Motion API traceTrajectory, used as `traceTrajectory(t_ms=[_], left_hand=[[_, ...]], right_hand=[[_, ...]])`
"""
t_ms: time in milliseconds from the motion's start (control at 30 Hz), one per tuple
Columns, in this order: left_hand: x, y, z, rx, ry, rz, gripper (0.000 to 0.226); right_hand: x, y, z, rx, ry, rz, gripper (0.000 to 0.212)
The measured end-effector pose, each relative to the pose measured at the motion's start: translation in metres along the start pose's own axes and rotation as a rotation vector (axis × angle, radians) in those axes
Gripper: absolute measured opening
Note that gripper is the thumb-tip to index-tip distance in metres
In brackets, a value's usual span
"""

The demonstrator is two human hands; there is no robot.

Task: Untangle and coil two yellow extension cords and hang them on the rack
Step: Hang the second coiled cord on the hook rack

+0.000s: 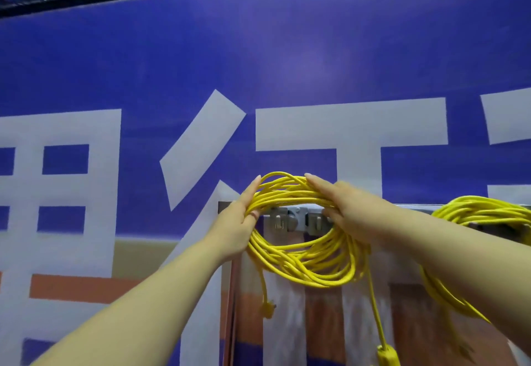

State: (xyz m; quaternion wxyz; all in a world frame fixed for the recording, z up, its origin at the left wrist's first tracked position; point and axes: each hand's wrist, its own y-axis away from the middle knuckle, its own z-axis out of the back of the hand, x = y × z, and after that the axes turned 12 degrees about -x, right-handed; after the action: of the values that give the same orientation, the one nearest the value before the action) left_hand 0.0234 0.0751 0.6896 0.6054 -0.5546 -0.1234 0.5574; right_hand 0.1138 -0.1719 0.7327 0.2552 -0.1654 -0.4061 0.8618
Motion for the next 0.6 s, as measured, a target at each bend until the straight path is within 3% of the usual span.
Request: traceTrajectory(t_ms=[100,233,467,600], left_hand=[[0.008,0.0,-0.003,0.035,-0.007,-0.028,0.065],[0.016,0.006,-0.008,0.083,-0.085,-0.091,0.068],[0.028,0.004,-0.018,0.129,-0.102,-0.129,0.067],[0.032,0.009,-0.023,0.071,-0.016,-0.143,0.056]], right_hand=[[-0.003,0.003,-0.005,-0.004,0.079,0.031,0.076],[-0.006,0.016,-0.011,-0.11,0.391,0.176,0.078],[-0.007,0.023,-0.013,-0.102,0.369,0.218,0.072],[-0.005,0.025,-0.015,-0.116,0.393,0.227,0.072]])
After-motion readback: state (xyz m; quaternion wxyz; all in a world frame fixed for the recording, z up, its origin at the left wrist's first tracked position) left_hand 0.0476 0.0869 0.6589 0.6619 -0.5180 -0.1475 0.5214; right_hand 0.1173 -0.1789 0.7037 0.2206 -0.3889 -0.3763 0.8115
